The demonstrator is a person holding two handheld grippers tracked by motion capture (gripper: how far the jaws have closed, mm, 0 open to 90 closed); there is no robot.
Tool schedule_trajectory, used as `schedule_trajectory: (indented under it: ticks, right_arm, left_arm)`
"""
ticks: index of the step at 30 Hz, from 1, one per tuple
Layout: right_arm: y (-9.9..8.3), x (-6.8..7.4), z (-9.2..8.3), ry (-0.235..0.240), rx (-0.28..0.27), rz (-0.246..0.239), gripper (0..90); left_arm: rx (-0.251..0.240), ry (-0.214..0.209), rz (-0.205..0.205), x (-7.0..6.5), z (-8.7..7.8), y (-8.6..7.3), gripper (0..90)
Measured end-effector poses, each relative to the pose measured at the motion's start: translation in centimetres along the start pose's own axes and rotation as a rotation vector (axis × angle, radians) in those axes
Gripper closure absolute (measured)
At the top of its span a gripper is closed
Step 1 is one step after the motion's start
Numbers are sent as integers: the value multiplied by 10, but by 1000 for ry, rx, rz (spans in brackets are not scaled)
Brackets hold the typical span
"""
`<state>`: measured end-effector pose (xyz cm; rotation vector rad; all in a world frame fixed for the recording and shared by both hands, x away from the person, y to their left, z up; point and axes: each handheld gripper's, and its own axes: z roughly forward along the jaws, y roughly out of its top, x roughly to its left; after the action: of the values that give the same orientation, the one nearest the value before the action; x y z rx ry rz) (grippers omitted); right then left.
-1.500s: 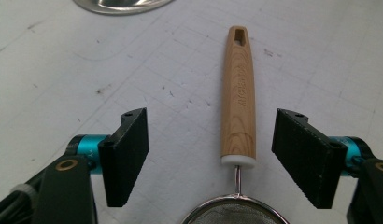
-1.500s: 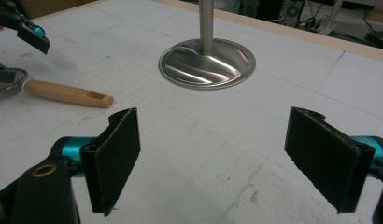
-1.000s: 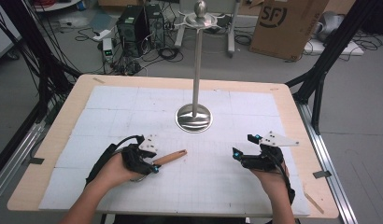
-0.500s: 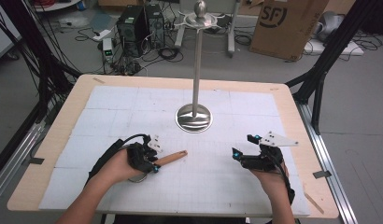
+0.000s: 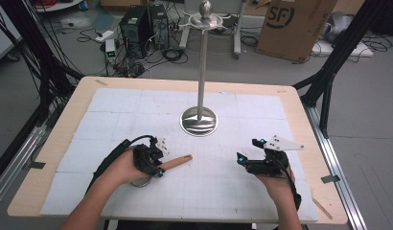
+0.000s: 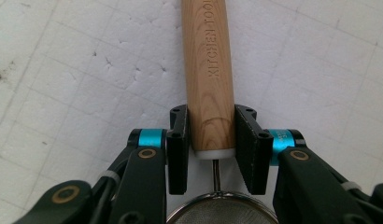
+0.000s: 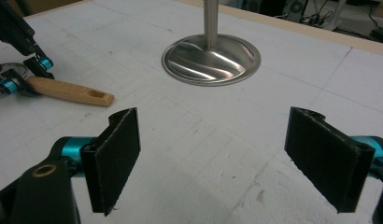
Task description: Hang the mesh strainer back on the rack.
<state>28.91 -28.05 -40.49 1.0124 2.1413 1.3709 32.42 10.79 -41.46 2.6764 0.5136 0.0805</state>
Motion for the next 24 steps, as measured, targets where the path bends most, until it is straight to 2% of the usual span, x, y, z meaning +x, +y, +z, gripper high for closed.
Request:
schedule_trajectory:
  ticks: [3,7,13,24]
  right_arm:
    - [0,0,0,0,1,3,173]
    - [0,-2,-1,-2,-2,4,173]
    - [-1,-2,-1,0,3,7,173]
    - [-1,-1,0,-2,1,4,173]
  left_arm:
    - [-10,-4,7,1,0,-1,690]
    - [-49,-14,7,2,-1,-6,692]
    - [-84,-8,16,0,-7,-8,692]
    - [-260,2,8,-2,-33,-11,692]
